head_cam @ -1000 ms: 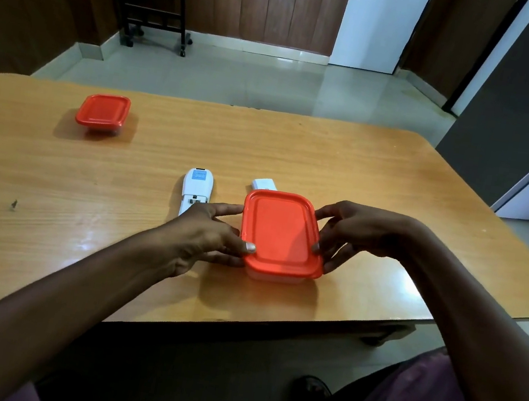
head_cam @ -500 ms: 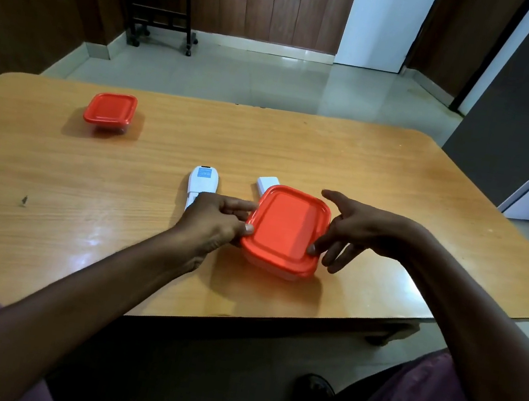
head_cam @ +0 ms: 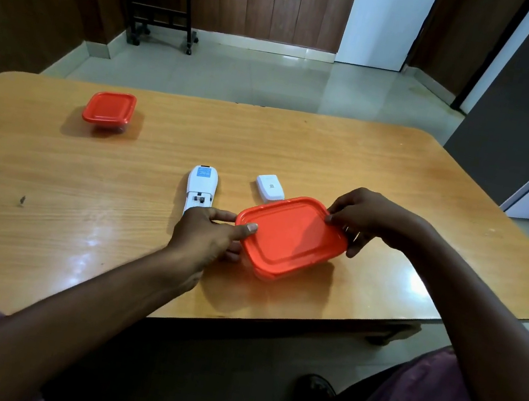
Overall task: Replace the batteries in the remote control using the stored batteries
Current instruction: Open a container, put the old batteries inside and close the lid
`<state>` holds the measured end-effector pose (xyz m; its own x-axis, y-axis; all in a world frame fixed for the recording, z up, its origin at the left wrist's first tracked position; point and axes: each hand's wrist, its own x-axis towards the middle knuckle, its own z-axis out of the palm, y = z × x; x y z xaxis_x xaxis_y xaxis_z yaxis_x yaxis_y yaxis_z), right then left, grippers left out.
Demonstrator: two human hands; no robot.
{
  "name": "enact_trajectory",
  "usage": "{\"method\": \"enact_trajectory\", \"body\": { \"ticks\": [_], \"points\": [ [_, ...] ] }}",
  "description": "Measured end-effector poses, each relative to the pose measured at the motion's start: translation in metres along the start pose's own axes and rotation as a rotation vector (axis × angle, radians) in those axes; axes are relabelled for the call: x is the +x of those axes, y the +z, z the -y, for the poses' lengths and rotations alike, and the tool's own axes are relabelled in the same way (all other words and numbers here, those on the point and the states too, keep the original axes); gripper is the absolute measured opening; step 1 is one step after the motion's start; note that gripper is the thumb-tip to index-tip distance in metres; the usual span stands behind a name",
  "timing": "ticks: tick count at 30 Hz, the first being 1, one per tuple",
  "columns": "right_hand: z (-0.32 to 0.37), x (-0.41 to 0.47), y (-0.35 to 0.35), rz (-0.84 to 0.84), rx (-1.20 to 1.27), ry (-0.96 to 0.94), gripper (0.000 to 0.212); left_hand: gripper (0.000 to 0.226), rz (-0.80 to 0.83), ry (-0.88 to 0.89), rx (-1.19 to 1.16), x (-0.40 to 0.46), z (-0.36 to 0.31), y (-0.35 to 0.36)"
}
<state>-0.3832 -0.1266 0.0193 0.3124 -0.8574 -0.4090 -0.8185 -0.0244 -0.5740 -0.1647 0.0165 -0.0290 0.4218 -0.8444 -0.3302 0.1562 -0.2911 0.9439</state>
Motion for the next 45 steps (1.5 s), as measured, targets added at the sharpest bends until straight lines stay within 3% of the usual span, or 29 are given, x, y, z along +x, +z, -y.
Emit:
{"method": "enact_trajectory", "body": {
  "ticks": [6, 8, 15, 22, 28, 32, 36, 40, 45],
  "points": [
    [0.001, -0.002, 0.002, 0.028, 0.027, 0.001, 0.02, 0.045, 0.03, -0.077, -0.1, -0.006, -0.004, 0.003],
    [-0.001, 0.0, 0.007, 0.011, 0.005, 0.009, 0.034, 0.042, 0.02, -0.063, -0.073, -0.006, -0.006, 0.007],
    [-0.003, 0.02, 0.048, -0.301, -0.054, -0.029, 0.068, 0.035, 0.037, -0.11, -0.084, -0.001, -0.01, 0.012],
    [-0.007, 0.025, 0.052, -0.346, -0.022, -0.021, 0.066, 0.034, 0.063, -0.148, -0.081, 0.007, -0.012, 0.009],
    [0.001, 0.009, 0.061, -0.709, -0.472, -0.303, 0.041, 0.039, 0.111, -0.151, -0.123, 0.009, -0.005, 0.005],
    [0.021, -0.018, 0.071, -0.618, -0.679, -0.475, 0.06, 0.023, 0.144, -0.142, -0.158, 0.011, -0.003, 0.007],
    [0.019, -0.044, 0.076, -0.544, -0.696, -0.531, 0.086, 0.009, 0.159, -0.174, -0.149, 0.011, -0.005, 0.013],
    [0.018, -0.047, 0.064, -0.53, -0.693, -0.509, 0.066, 0.013, 0.208, -0.149, -0.111, 0.012, -0.007, 0.016],
    [0.013, -0.049, 0.056, -0.483, -0.73, -0.45, 0.088, 0.019, 0.246, -0.114, -0.108, 0.015, -0.007, 0.025]
  ]
}}
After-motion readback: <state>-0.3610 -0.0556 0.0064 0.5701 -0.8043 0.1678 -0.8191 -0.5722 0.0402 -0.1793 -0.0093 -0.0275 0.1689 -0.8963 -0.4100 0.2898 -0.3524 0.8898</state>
